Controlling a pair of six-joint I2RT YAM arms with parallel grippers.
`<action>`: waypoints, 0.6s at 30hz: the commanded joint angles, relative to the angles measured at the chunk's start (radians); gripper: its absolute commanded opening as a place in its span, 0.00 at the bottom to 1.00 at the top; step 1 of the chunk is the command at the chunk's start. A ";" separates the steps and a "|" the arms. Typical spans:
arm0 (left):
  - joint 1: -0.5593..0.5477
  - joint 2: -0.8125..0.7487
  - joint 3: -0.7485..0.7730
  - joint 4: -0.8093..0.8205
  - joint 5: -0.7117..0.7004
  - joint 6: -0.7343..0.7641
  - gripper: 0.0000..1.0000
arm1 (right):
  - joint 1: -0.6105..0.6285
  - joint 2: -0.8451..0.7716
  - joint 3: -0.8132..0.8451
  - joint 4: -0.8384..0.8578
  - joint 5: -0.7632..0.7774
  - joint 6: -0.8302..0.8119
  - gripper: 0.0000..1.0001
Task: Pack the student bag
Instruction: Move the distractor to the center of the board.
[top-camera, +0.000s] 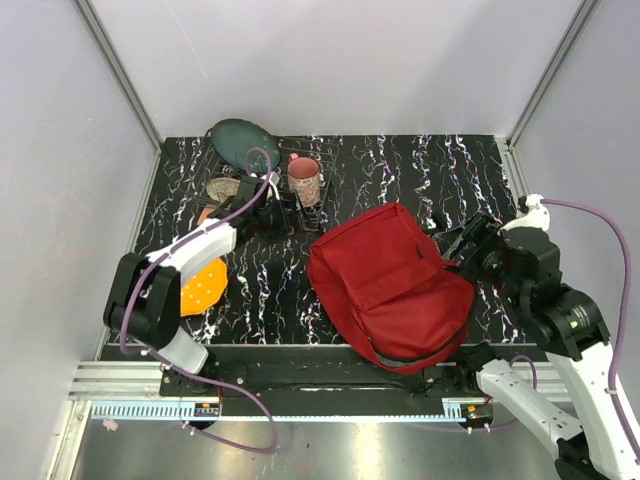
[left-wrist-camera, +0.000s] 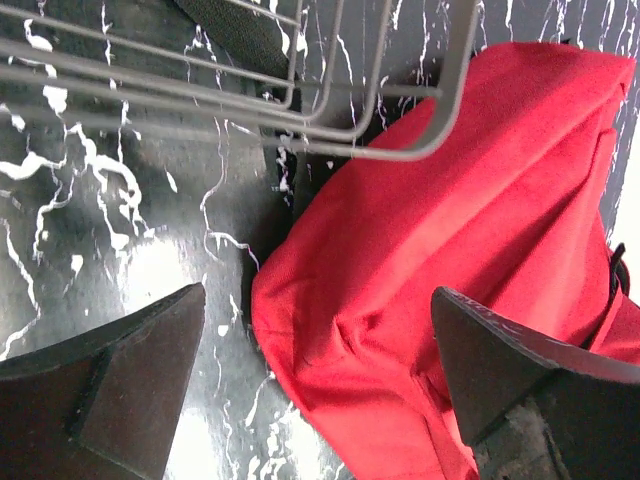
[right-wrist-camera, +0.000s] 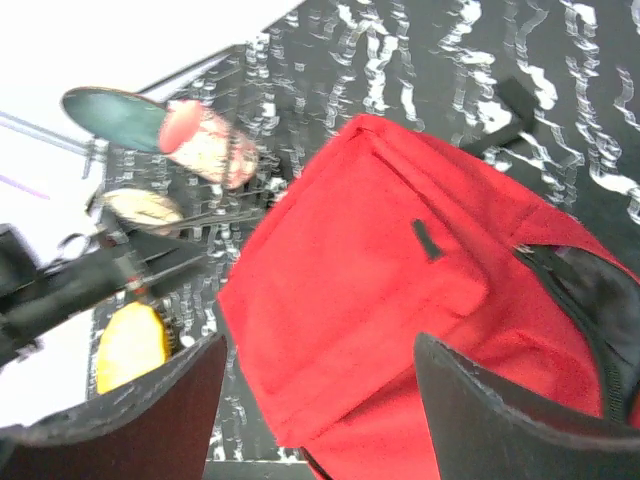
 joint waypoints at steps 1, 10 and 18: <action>0.041 0.082 0.078 0.193 0.104 -0.019 0.99 | -0.002 0.045 0.074 -0.038 -0.256 -0.037 0.82; 0.115 0.278 0.254 0.257 0.235 -0.028 0.99 | 0.041 -0.020 -0.277 0.197 -0.576 0.157 0.87; 0.144 0.406 0.368 0.255 0.270 -0.048 0.99 | 0.377 0.177 -0.255 0.248 -0.313 0.198 0.89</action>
